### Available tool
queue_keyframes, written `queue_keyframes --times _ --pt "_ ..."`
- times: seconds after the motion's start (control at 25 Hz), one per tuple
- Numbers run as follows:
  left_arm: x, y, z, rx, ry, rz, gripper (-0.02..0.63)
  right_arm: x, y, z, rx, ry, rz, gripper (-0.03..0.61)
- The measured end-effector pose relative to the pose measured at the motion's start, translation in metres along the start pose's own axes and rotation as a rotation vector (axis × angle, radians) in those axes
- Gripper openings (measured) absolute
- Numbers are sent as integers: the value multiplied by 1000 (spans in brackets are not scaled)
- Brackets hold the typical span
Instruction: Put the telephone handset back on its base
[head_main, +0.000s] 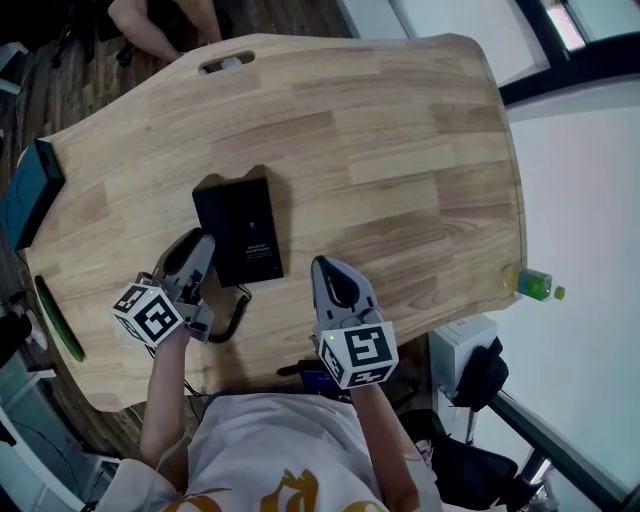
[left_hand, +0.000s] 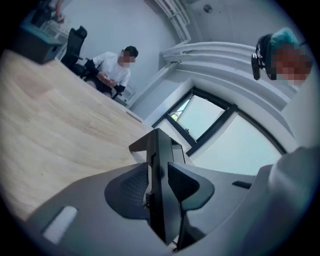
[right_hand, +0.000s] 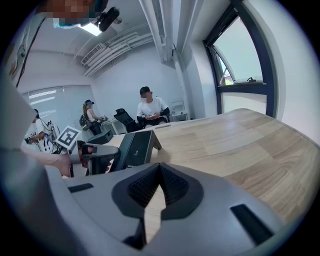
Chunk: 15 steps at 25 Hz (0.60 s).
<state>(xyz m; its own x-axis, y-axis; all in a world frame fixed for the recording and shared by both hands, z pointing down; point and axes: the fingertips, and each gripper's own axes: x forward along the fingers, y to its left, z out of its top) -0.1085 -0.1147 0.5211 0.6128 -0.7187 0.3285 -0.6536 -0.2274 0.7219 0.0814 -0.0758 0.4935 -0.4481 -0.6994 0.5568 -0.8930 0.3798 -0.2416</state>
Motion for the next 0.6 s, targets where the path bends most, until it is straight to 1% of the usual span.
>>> queue_keyframes --times 0.08,0.16,0.24,0.28,0.32,0.48,0.56,0.6 --pt "-7 -1 7 97 -29 30 121 -3 4 5 18 -11 16 3" --pt "-14 -1 13 150 -48 54 113 -5 9 10 19 -25 35 3" --pt "-23 -3 18 189 -65 83 58 -8 18 15 0 -35 55 3" --pt "-28 -5 20 210 -73 94 16 -10 23 16 -17 -40 62 3" --pt "-33 -8 21 228 -80 101 3 -12 27 18 -41 -44 63 3" --pt "-48 -23 24 288 -93 107 2 -18 43 25 -156 -70 50 3" --pt "-55 -33 24 309 -91 107 3 -23 49 33 -148 -108 51 3" --pt "-59 -37 23 317 -90 110 3 -27 51 38 -110 -141 52 3"
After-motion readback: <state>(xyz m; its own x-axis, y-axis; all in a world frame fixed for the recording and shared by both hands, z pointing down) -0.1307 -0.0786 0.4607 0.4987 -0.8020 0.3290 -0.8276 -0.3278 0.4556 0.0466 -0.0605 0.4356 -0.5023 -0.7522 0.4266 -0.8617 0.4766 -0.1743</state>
